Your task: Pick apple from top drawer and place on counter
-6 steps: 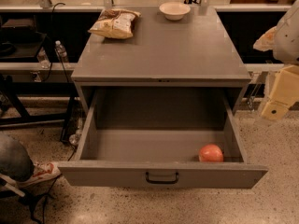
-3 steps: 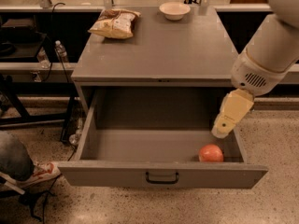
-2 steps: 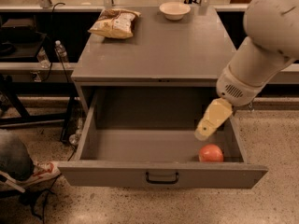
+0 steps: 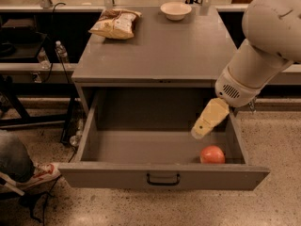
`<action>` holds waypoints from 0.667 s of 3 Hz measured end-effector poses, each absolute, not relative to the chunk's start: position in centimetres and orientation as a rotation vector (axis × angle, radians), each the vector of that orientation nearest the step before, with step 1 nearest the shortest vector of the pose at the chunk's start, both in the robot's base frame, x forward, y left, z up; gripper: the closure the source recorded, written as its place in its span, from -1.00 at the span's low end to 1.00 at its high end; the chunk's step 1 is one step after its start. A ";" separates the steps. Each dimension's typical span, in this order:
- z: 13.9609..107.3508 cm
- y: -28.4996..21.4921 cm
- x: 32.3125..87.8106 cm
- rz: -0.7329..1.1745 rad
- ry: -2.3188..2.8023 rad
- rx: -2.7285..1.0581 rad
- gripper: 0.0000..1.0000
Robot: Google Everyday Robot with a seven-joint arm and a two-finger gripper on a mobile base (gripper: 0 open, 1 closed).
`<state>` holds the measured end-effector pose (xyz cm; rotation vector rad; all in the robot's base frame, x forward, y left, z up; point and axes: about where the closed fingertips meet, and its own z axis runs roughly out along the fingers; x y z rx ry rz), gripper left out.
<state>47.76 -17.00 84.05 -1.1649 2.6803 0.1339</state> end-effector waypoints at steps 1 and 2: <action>82.4 -17.0 48.1 0.146 2.724 -1.069 -1.00; 78.1 -16.9 49.0 0.134 2.835 -0.909 -1.00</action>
Offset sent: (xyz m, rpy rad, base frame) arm 0.0239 0.0012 -0.1175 -0.0292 0.1484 -0.4134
